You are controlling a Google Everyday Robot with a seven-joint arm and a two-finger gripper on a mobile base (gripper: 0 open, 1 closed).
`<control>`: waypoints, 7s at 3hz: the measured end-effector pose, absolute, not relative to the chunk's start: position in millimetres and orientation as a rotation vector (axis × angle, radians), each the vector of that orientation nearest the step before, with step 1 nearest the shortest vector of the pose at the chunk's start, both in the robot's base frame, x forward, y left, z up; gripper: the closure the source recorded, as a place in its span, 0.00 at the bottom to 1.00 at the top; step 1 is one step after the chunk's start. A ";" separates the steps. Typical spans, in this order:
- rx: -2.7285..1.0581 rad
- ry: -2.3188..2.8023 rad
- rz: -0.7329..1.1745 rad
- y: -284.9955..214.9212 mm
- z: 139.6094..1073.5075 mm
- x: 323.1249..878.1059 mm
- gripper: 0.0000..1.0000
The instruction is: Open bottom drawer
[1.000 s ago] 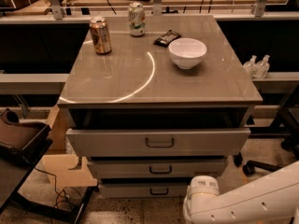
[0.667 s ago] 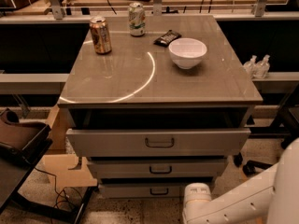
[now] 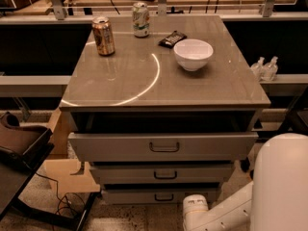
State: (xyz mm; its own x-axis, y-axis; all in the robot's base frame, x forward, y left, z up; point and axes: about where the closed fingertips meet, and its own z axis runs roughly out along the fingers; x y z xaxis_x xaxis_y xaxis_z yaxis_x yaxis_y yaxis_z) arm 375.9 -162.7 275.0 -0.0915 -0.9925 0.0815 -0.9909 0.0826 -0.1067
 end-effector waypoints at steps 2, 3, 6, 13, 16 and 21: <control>-2.099 2.264 -0.093 -152.6 249.8 381.6 0.00; -2.102 2.264 -0.069 -154.6 233.9 387.3 0.00; -2.192 2.196 -0.052 -155.4 192.6 405.1 0.00; -2.372 1.949 0.006 -88.6 158.8 444.6 0.00; -2.435 1.938 -0.013 -76.8 141.0 467.2 0.43; -2.423 1.945 -0.023 -77.9 147.6 463.5 1.00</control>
Offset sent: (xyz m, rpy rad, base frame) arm 0.0050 0.0033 -0.0206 0.0488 0.0162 0.0064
